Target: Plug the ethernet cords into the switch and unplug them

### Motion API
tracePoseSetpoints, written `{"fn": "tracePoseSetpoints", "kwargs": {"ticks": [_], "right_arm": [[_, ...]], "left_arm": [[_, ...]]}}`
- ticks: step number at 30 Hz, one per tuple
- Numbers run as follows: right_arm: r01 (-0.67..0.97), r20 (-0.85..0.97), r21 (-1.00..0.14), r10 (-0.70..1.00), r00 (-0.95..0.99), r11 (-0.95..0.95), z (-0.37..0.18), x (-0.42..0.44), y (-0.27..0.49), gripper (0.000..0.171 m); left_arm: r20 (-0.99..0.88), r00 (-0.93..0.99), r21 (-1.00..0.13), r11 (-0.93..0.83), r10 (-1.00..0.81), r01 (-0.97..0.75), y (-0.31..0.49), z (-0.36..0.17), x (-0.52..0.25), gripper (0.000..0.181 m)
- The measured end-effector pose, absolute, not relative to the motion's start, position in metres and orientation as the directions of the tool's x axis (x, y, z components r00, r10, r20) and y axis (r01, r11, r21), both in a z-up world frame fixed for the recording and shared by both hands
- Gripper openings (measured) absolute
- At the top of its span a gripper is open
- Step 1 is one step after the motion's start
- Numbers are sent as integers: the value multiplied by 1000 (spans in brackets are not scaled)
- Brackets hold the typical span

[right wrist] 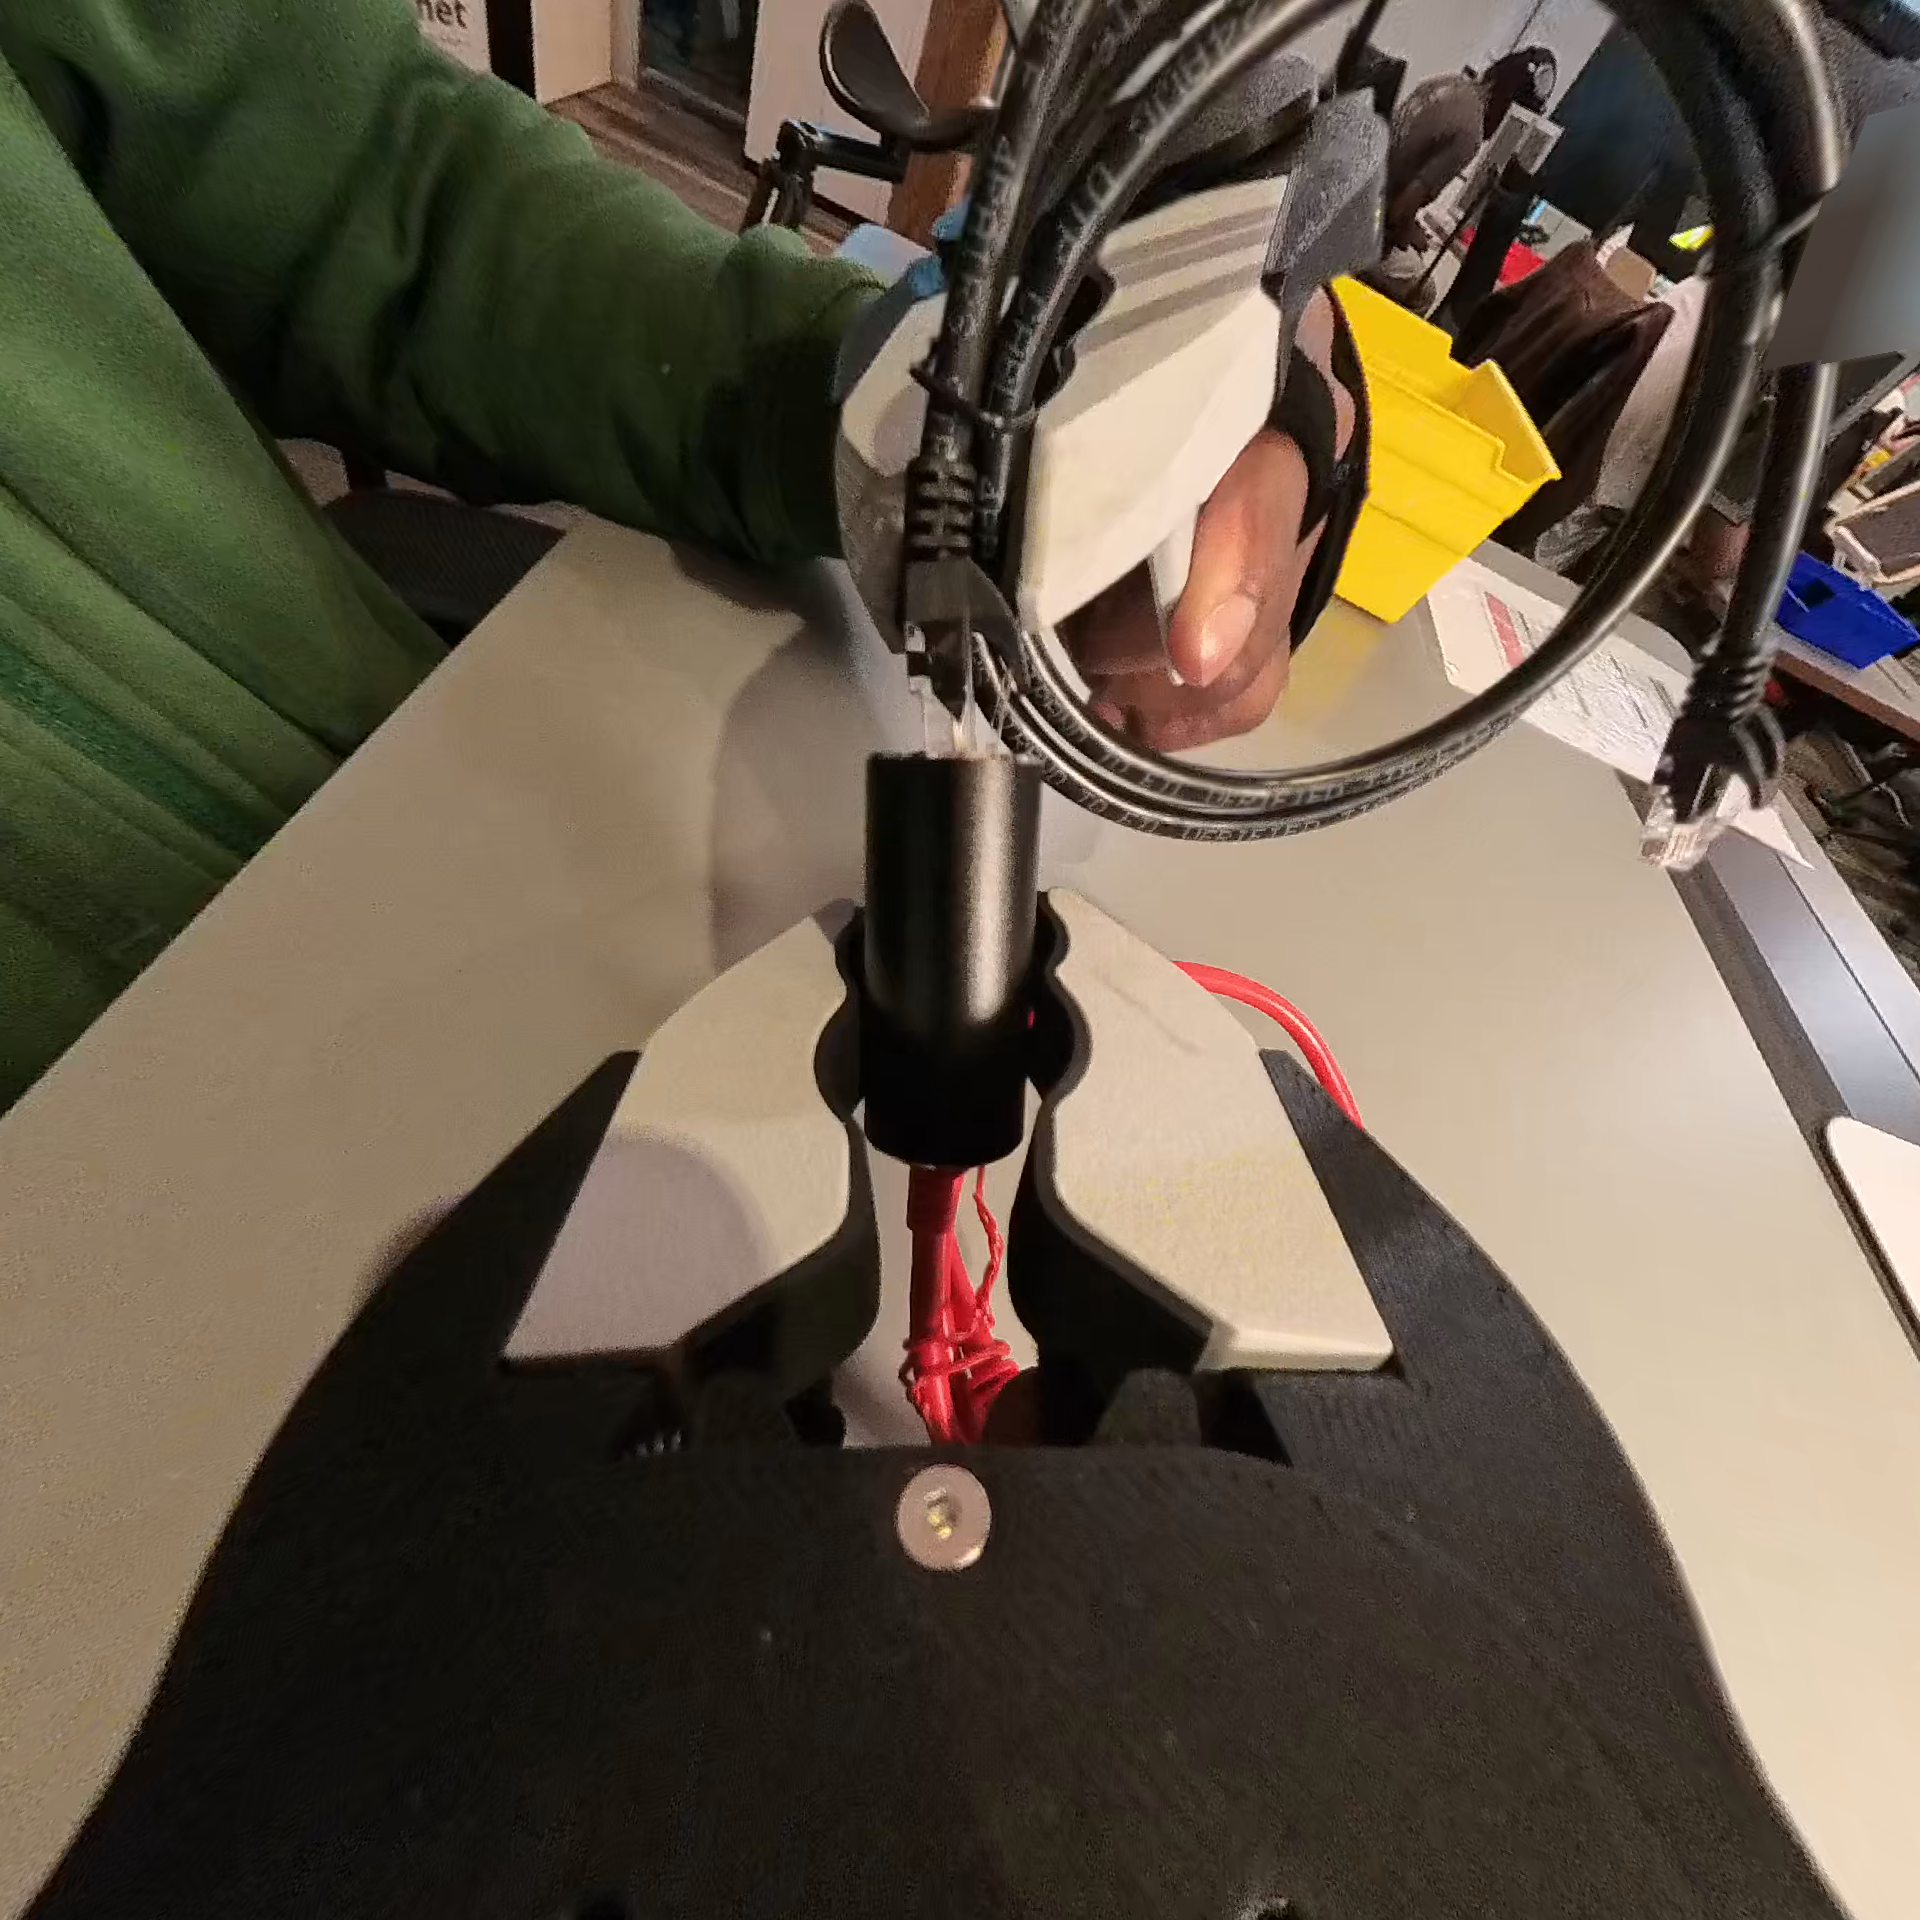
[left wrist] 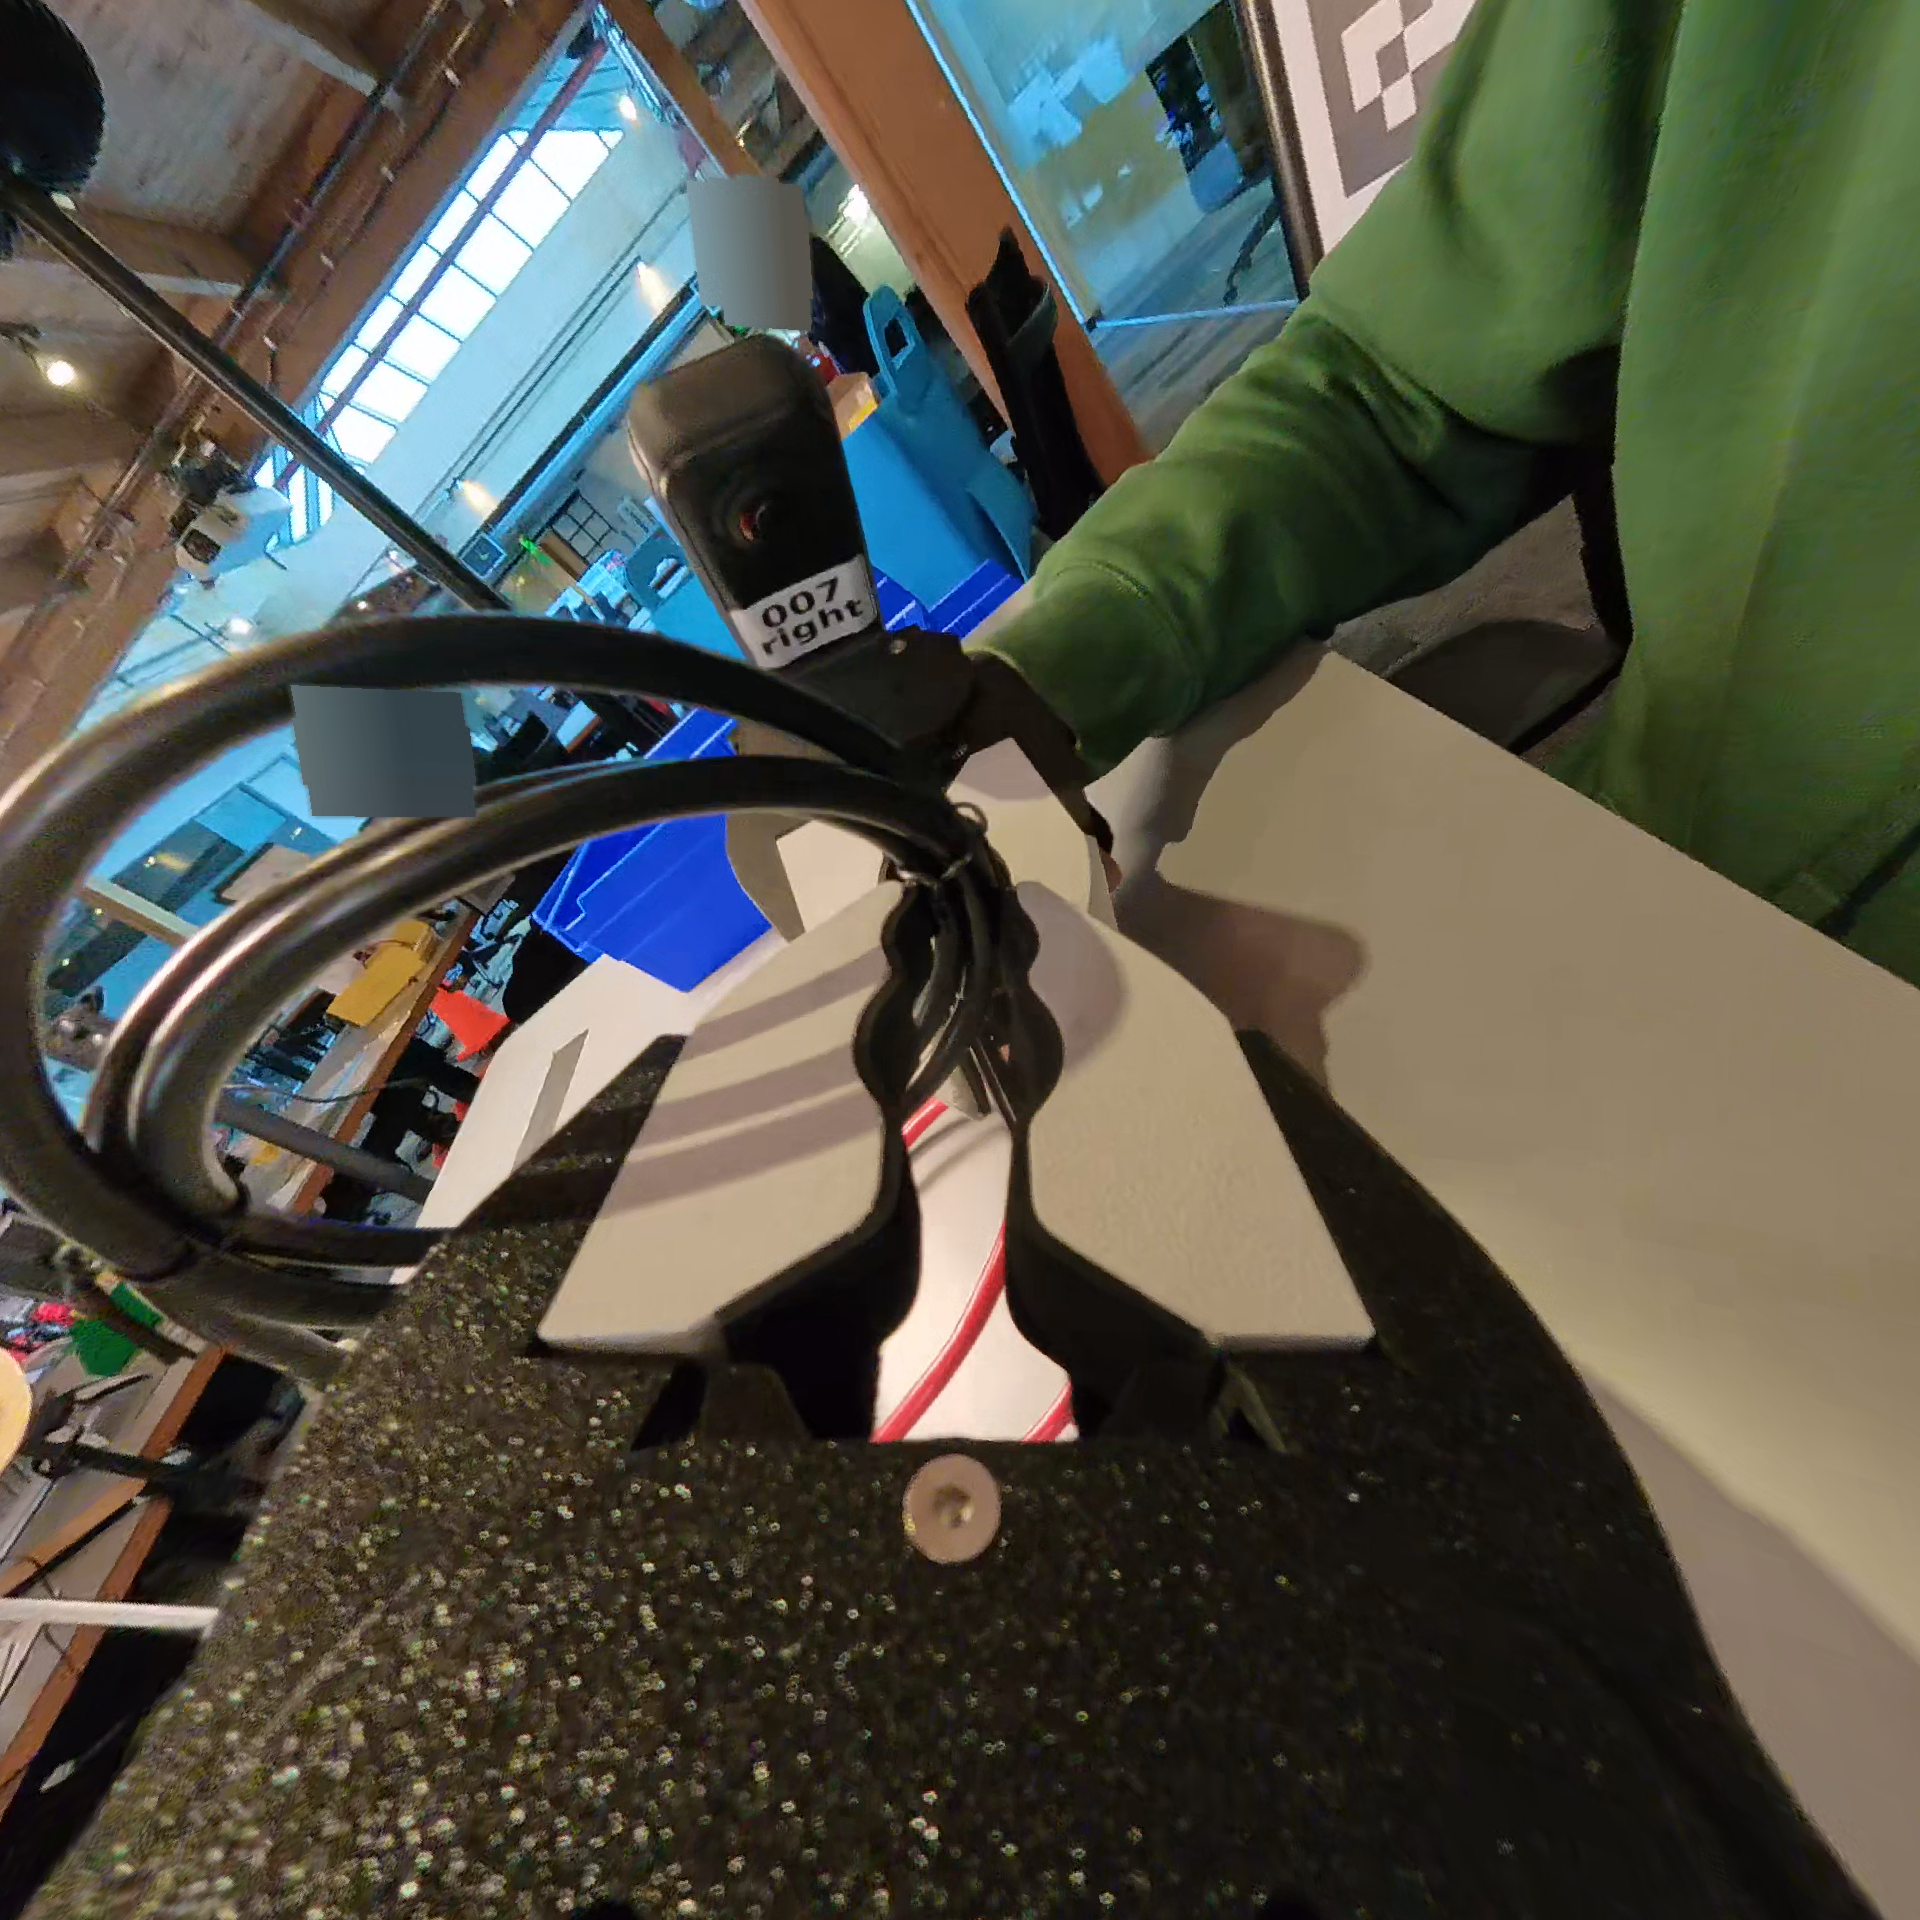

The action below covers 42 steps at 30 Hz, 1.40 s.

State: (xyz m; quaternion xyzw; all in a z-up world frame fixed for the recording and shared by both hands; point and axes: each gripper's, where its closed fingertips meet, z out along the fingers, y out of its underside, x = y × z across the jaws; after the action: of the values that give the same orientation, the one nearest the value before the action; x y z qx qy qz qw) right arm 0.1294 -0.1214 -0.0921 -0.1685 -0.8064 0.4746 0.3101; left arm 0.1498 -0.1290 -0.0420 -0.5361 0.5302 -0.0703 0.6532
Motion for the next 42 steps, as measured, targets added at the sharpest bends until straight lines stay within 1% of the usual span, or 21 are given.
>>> {"fn": "tracePoseSetpoints", "kwargs": {"ticks": [8, 12, 18, 23, 24, 25, 31, 42], "right_arm": [[21, 360, -852, 614, -702, 524, -94, 120, -112, 27], [29, 380, -844, 635, -673, 536, -92, 116, -106, 28], [33, 396, -839, 650, -648, 544, -91, 113, -102, 27], [67, 432, -804, 659, -615, 590, -96, 109, -95, 27], [70, 439, -798, 657, -613, 598, -97, 108, -94, 27], [73, 445, -792, 655, -610, 606, -99, 108, -94, 27], [93, 466, -776, 667, -581, 624, -98, 105, -90, 27], [189, 530, -678, 650, -544, 711, -111, 100, -76, 27]], "left_arm": [[-622, 466, -769, 377, -630, -517, -122, -41, 141, 15], [-617, 484, -773, 361, -621, -522, -120, -41, 140, 27], [-598, 513, -791, 348, -616, -503, -118, -37, 139, 29], [-608, 537, -785, 342, -585, -516, -111, -38, 139, 28], [-609, 543, -786, 344, -579, -514, -110, -38, 138, 22], [-610, 545, -785, 347, -575, -512, -109, -37, 138, 19], [-589, 563, -801, 330, -580, -499, -107, -38, 137, 16], [-604, 535, -766, 245, -591, -594, -100, -52, 137, 15]]}}
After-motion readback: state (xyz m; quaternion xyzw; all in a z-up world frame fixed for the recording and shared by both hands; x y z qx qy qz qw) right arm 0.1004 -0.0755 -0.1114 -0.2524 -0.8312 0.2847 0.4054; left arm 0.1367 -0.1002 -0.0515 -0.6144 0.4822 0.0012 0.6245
